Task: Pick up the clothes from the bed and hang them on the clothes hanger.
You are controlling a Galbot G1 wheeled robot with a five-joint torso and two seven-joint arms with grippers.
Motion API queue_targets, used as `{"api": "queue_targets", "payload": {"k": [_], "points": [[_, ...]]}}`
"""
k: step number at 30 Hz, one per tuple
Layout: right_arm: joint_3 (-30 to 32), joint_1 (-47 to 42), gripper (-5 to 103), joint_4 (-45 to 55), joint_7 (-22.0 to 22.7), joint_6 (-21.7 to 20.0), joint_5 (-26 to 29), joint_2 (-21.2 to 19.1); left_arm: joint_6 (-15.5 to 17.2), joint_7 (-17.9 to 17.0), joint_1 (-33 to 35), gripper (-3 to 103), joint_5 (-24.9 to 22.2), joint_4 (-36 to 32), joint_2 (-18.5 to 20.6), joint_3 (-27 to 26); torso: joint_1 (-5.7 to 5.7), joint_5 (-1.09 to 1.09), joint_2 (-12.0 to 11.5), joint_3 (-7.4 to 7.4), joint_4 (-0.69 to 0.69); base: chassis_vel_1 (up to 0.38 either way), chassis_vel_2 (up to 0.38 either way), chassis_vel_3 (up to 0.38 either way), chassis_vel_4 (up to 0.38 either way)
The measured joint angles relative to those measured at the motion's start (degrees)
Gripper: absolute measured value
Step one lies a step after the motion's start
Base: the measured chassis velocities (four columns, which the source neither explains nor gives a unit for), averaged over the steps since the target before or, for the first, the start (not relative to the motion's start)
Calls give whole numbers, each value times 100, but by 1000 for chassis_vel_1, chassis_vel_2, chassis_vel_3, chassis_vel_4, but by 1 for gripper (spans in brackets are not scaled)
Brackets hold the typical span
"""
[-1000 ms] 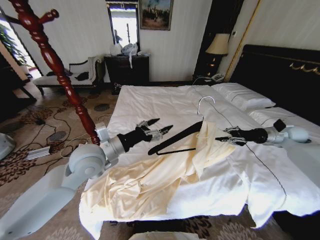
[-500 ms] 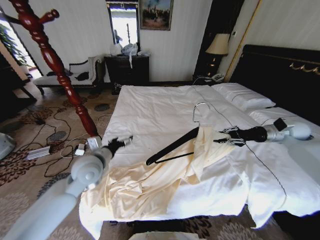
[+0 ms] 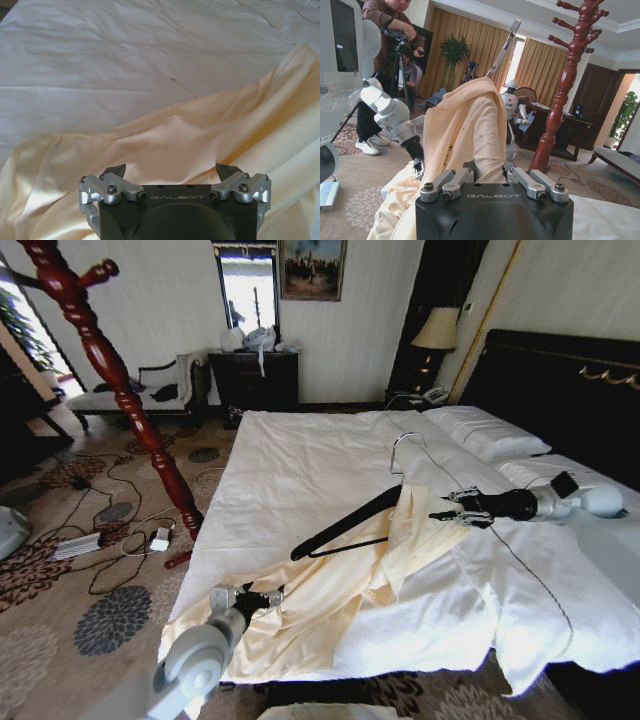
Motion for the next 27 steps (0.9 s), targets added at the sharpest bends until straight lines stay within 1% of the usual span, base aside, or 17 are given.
{"api": "queue_targets", "payload": {"k": [2,5,7,11,13,14,15,16,17,18,19,20,21,23,25,26,27], "points": [[-5,1,23,0,0,1,-5,10,-46,-9,53,100,27,-1,10,-25,0,0,0,0,0,0,0,0,0],[-20,-2,23,-5,2,4,-36,52,-229,-16,147,100,85,49,4,-217,0,0,0,1,0,0,0,0,0],[-21,-5,23,-10,2,6,-44,56,-249,-17,141,100,81,64,-3,-252,0,0,0,1,0,0,0,0,0],[-23,-11,23,-40,4,19,-64,63,-276,8,0,100,84,158,-21,-300,0,0,0,1,0,0,0,0,0],[-23,-11,23,-58,4,22,-66,73,-303,119,-182,100,115,237,-51,-263,0,0,0,1,1,0,0,0,0],[-23,-11,23,-70,5,23,-65,86,-365,354,-442,100,114,334,-93,-202,0,0,0,1,2,0,0,0,0],[-23,-10,23,-76,5,23,-59,101,-438,662,-708,100,109,432,-119,-145,0,-1,0,1,2,0,0,0,0],[-23,-10,23,-76,5,23,-59,101,-438,662,-708,100,109,432,-119,-145,0,-1,0,1,2,0,0,0,0],[-22,-7,23,-83,5,23,-42,123,-640,1406,-1207,100,183,701,-115,20,1,-1,0,1,-2,0,0,0,0],[-21,4,23,-84,5,21,-40,136,-795,1809,-1487,100,277,866,-74,163,1,0,0,2,-3,0,0,0,0],[-22,11,23,-86,5,19,-35,147,-887,2106,-1692,100,322,985,-33,283,2,0,0,2,-3,0,0,0,0],[-22,18,23,-86,5,17,-34,157,-944,2334,-1860,100,335,1073,4,393,2,0,-1,2,-3,0,0,0,0],[-22,18,23,-86,5,17,-34,157,-944,2334,-1860,100,335,1073,4,393,2,0,-1,2,-3,0,0,0,0],[-34,59,23,-86,5,6,-27,212,-1064,2965,-2502,101,149,1352,74,830,2,-1,-1,2,1,0,0,0,0],[-35,77,23,-85,5,2,-26,249,-1122,3218,-2877,98,-25,1450,91,1117,2,-1,0,1,0,0,0,0,0],[-35,77,23,-85,5,2,-26,249,-1122,3218,-2877,98,-25,1450,91,1117,2,-1,0,1,0,0,0,0,0],[-35,81,23,-86,5,2,-25,269,-1135,3321,-3060,98,-117,1467,103,1275,2,-1,-1,2,-1,0,0,0,0]]}}
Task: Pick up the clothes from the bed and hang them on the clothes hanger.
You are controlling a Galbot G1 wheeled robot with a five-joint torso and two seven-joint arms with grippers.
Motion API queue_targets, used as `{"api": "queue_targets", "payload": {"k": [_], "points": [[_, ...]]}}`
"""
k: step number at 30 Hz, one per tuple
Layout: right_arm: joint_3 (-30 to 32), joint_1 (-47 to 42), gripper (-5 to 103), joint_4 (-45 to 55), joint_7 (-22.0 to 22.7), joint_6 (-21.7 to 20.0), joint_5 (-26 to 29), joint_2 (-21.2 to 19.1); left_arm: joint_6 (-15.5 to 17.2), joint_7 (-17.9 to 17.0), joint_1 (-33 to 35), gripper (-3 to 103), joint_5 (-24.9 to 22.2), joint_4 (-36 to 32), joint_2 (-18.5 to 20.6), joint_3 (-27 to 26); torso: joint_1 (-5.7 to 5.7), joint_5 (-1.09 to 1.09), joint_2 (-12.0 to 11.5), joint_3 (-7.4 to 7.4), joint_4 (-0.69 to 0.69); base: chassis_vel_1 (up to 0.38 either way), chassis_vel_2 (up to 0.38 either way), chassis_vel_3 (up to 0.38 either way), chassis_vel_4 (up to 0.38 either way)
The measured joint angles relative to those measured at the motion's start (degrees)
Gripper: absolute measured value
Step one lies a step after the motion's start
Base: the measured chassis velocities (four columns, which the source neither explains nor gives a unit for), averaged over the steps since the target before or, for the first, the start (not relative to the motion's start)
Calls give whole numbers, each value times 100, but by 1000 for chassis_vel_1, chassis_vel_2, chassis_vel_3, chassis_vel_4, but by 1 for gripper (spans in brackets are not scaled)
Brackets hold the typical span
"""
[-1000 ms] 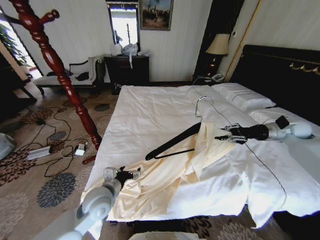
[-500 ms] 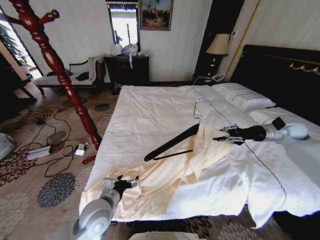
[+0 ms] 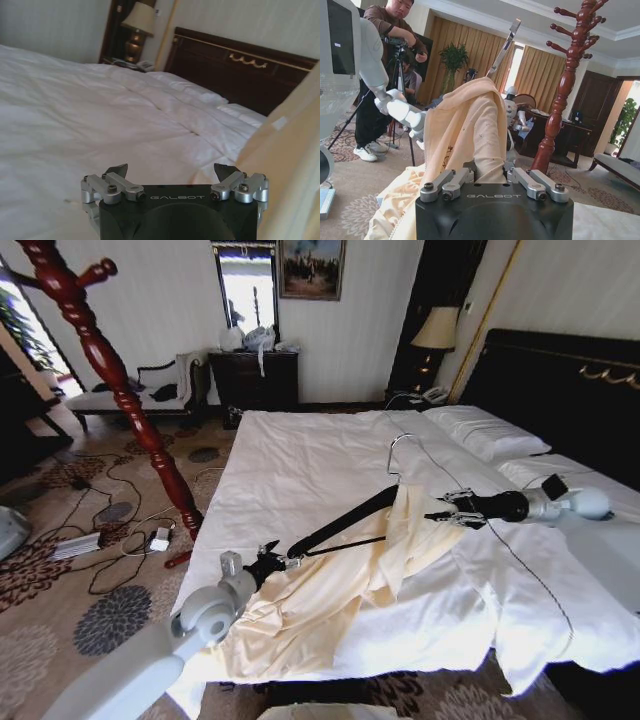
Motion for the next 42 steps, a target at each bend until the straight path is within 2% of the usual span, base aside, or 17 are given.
{"api": "queue_targets", "payload": {"k": [3,9,13,14,17,20,23,24,26,27,28,30,31,32,34,35,42], "points": [[27,1,23,-1,0,0,-1,44,-1,135,-451,98,-123,-63,81,512,0,2,0,0,0,0,0,0,0],[71,-4,23,2,-1,12,-1,45,58,75,-642,94,-132,-58,74,831,-1,1,0,-1,2,0,0,0,0],[74,-12,23,43,-1,32,0,36,58,44,-720,74,-97,62,-60,921,0,1,0,0,0,0,0,0,0],[74,-12,23,43,-1,32,0,36,58,44,-720,74,-97,62,-60,921,0,1,0,0,0,0,0,0,0],[65,8,23,120,-1,40,17,27,54,49,-751,57,-98,66,-87,998,-1,1,0,-1,1,0,0,0,0],[58,34,23,174,-1,40,44,14,41,49,-713,52,-114,65,-106,990,-1,1,0,-1,1,0,0,0,0],[56,41,23,222,-1,41,73,-16,34,43,-617,35,-154,60,-117,930,-1,1,0,-1,1,0,0,0,0],[56,41,23,222,-1,41,73,-16,34,43,-617,35,-154,60,-117,930,-1,1,0,-1,1,0,0,0,0],[56,42,23,247,-1,41,80,-37,25,44,-502,25,-157,23,-112,873,-1,1,0,-1,0,0,0,0,0],[57,41,23,248,-1,41,80,-41,19,44,-463,25,-154,10,-108,849,-2,1,0,-1,1,0,0,0,0],[62,33,23,248,-1,41,80,-47,7,44,-351,14,-142,-22,-100,756,-1,1,0,-1,1,0,0,0,0],[63,25,23,246,-1,41,80,-47,1,45,-283,14,-130,-31,-99,687,-1,0,0,-1,1,0,0,0,0],[65,11,23,234,-1,41,80,-47,-8,45,-188,9,-103,-32,-104,570,-1,1,0,-1,1,0,0,0,0],[65,11,23,234,-1,41,80,-47,-8,45,-188,9,-103,-32,-104,570,-1,1,0,-1,1,0,0,0,0],[68,-18,23,179,-1,40,66,-42,-37,45,50,2,-63,-22,-144,230,-1,0,0,-1,1,0,0,0,0],[68,-18,23,179,-1,40,66,-42,-37,45,50,2,-63,-22,-144,230,-1,0,0,-1,1,0,0,0,0],[19,-57,23,-16,7,30,-58,27,-103,19,408,0,-234,-67,-149,-823,-1,1,0,-1,1,0,0,0,0]]}}
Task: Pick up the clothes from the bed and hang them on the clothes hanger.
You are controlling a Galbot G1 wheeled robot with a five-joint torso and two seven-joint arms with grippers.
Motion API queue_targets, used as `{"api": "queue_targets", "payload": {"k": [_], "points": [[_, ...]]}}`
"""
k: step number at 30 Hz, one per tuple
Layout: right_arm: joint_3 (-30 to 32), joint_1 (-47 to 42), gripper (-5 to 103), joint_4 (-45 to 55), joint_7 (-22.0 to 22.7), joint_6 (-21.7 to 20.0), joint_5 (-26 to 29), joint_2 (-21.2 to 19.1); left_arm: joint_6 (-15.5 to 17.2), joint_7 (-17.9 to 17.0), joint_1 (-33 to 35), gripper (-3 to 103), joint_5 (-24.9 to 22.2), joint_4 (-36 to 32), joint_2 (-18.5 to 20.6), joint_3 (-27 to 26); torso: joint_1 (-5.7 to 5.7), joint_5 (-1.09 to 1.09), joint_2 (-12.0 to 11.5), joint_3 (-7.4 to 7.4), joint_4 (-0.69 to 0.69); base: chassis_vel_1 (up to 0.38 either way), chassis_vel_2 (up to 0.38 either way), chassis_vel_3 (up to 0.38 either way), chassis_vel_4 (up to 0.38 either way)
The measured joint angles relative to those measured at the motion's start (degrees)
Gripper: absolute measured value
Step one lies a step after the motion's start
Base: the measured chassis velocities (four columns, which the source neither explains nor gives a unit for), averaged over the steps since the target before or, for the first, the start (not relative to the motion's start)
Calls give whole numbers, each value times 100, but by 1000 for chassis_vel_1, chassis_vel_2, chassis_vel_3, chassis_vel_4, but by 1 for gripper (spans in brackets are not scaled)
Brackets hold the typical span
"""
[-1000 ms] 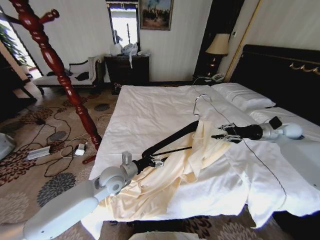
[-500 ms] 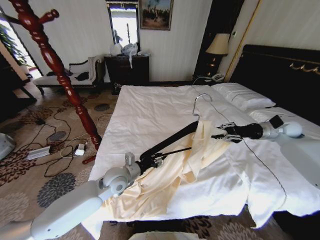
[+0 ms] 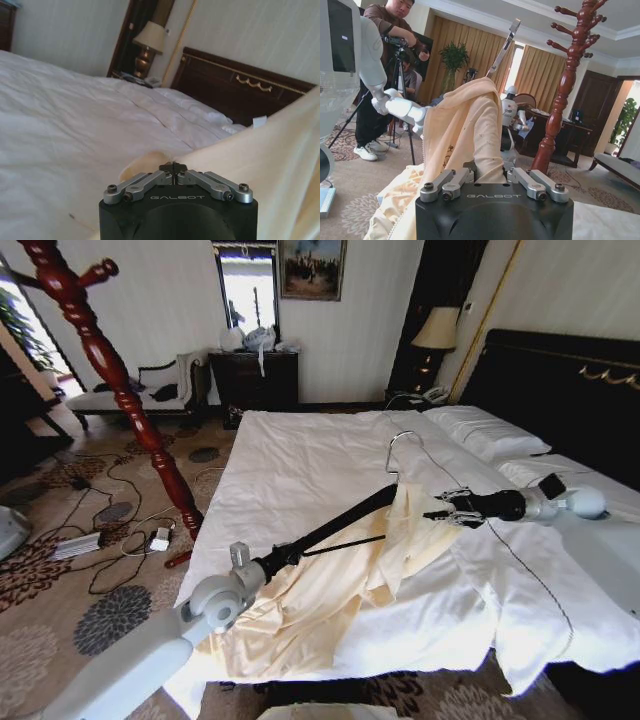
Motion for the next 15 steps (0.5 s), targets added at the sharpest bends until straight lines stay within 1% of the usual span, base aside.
{"api": "queue_targets", "payload": {"k": [1,5,8,12,14,15], "points": [[0,0,23,0,0,0,0,0,0,0,0,0,0,0,0,0,0,0,0,0,0,0,0,0,0],[-34,-55,23,-82,222,6,-63,41,-34,-151,24,0,-334,-22,14,-501,0,0,0,0,-1,0,0,0,0],[-36,-58,23,-138,313,10,-79,66,-34,-192,75,0,-434,-99,57,-641,0,1,0,0,0,0,0,0,0],[-34,-57,23,-197,391,18,-80,89,-31,-252,303,0,-430,-274,74,-809,0,1,0,0,-1,0,0,0,0],[-5,-61,23,-218,444,36,-80,98,-18,-381,759,0,-267,-479,61,-897,0,1,0,0,-1,0,0,0,0],[1,-65,23,-217,452,41,-78,101,-16,-399,846,0,-217,-500,49,-899,0,1,0,0,0,0,0,0,0]]}}
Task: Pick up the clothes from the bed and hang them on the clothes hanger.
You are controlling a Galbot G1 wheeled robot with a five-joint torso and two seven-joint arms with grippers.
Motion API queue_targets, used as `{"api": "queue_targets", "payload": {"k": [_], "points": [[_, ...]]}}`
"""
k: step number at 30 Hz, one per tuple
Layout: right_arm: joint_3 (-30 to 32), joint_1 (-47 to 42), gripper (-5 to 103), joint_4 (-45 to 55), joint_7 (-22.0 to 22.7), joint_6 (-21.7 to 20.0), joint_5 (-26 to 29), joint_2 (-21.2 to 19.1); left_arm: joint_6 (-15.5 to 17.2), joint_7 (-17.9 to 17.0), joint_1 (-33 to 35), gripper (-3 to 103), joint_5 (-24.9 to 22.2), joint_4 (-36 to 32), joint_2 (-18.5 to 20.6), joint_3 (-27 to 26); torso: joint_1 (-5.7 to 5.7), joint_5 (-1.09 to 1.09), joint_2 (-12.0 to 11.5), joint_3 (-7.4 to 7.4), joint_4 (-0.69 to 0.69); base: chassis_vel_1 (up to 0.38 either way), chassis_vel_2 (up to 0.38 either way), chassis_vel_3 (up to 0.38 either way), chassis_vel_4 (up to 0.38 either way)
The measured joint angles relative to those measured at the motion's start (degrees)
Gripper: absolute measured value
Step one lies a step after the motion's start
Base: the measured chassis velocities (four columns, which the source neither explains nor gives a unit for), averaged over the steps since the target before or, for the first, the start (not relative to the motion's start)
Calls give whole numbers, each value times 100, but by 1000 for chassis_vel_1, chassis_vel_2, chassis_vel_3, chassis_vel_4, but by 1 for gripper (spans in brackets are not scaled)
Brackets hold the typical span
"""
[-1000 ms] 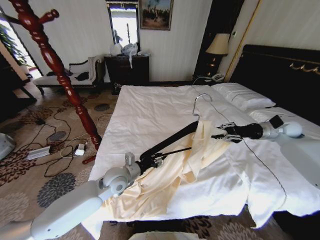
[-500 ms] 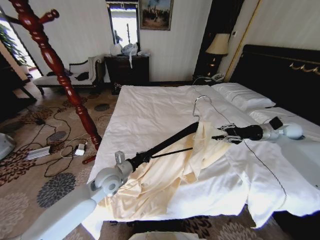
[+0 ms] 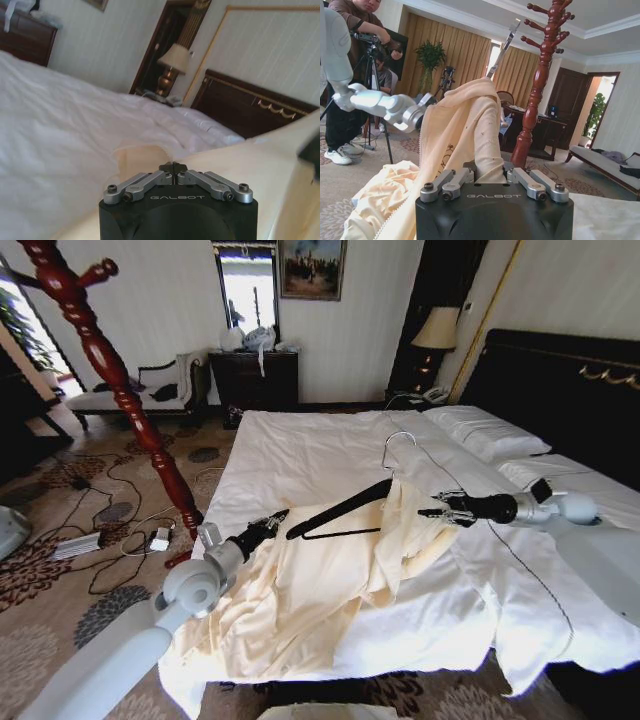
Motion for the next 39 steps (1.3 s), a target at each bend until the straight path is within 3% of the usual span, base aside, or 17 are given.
{"api": "queue_targets", "payload": {"k": [1,6,12,14,16,18,22,26,27,29,31,32,34,36,39], "points": [[0,0,23,0,0,0,0,0,0,0,0,0,0,0,0,0,0,0,0,0,0,0,0,0,0],[2,-67,23,87,49,73,-7,16,-18,-431,1091,0,931,-62,-421,362,0,-2,0,0,3,0,0,0,0],[-63,-115,23,126,49,85,-98,9,-71,-780,1378,-1,1302,-200,-420,663,0,-1,0,0,-2,0,0,0,0],[-84,-128,23,129,58,90,-148,19,-74,-903,1552,4,1403,-356,-346,672,0,0,0,0,0,0,0,0,0],[-108,-131,23,84,53,100,-229,41,-75,-988,1945,20,1661,-670,-199,616,-1,0,0,-1,0,0,0,0,0],[-115,-129,23,59,44,101,-244,46,-74,-1001,2068,20,1727,-774,-149,584,-1,0,0,0,1,0,0,0,0],[-126,-87,23,-15,-20,102,-262,65,-48,-1021,2515,36,1844,-1179,39,399,-1,0,0,-1,1,0,0,0,0],[-127,-73,23,-16,-38,102,-261,77,-31,-1081,2563,47,1646,-1355,84,192,-1,0,0,-1,1,0,0,0,0],[-127,-71,23,-10,-53,102,-258,80,-30,-1150,2449,58,1431,-1320,30,135,-1,0,0,-1,0,0,0,0,0],[-124,-68,23,-8,-71,102,-255,81,-28,-1228,2298,58,1204,-1219,-56,123,-1,0,0,0,1,0,0,0,0],[-116,-63,23,-6,-92,102,-251,79,-30,-1348,1992,69,853,-989,-247,134,-1,0,0,0,1,0,0,0,0],[-113,-63,23,0,-102,102,-248,73,-31,-1380,1819,69,673,-843,-363,158,0,0,0,0,0,0,0,0,0],[-92,-63,23,39,-130,102,-231,32,-31,-1442,1391,85,303,-421,-757,228,0,-1,0,1,-1,0,0,0,0],[-86,-63,23,53,-137,102,-221,21,-31,-1447,1302,85,238,-323,-847,238,0,-2,0,1,-1,0,0,0,0],[-83,-66,23,86,-168,103,-177,-17,-18,-1473,976,98,-389,108,-1356,257,0,-1,0,1,-1,0,0,0,0]]}}
